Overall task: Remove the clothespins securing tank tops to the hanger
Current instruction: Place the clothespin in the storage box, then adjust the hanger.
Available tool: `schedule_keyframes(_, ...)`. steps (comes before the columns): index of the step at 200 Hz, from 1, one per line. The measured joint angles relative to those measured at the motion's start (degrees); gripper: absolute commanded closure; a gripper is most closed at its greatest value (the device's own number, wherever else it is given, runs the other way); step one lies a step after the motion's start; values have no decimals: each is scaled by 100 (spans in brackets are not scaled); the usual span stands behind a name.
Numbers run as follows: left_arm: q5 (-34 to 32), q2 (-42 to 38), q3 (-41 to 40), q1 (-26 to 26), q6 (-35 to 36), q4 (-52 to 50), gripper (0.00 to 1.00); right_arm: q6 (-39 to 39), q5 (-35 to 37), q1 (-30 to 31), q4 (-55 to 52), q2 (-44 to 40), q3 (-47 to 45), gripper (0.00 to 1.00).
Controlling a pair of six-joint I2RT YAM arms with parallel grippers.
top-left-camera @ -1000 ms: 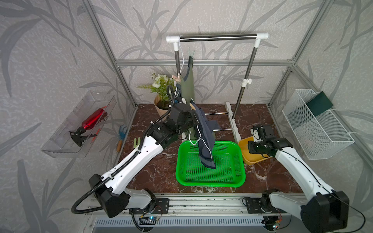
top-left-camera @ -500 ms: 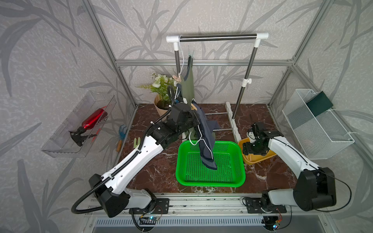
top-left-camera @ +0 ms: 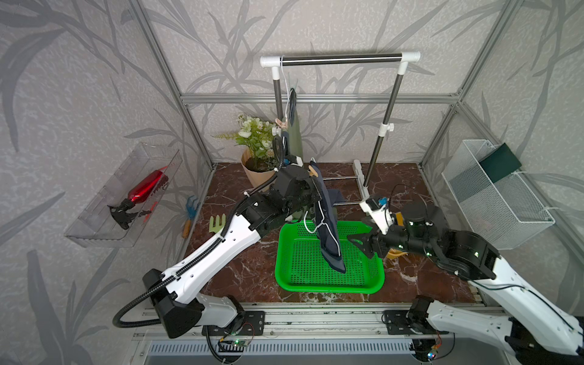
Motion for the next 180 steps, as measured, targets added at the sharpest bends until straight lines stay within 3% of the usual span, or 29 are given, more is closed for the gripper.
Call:
schedule_keyframes(21, -101, 85, 52, -57, -109, -9, 100, -105, 221, 721, 192, 385, 4, 21)
schedule_keyframes(42, -249, 136, 52, -79, -229, -42, 100, -221, 407, 964, 286, 761, 4, 21)
schedule_keyframes(85, -470, 157, 157, -79, -350, -96, 100, -354, 839, 997, 280, 1010, -20, 32)
schedule_keyframes(136, -472, 192, 256, -79, -404, -105, 100, -337, 1281, 911, 264, 271, -470, 44)
schedule_keyframes(180, -455, 199, 256, -79, -455, -103, 100, -267, 1071, 785, 363, 280, -732, 66)
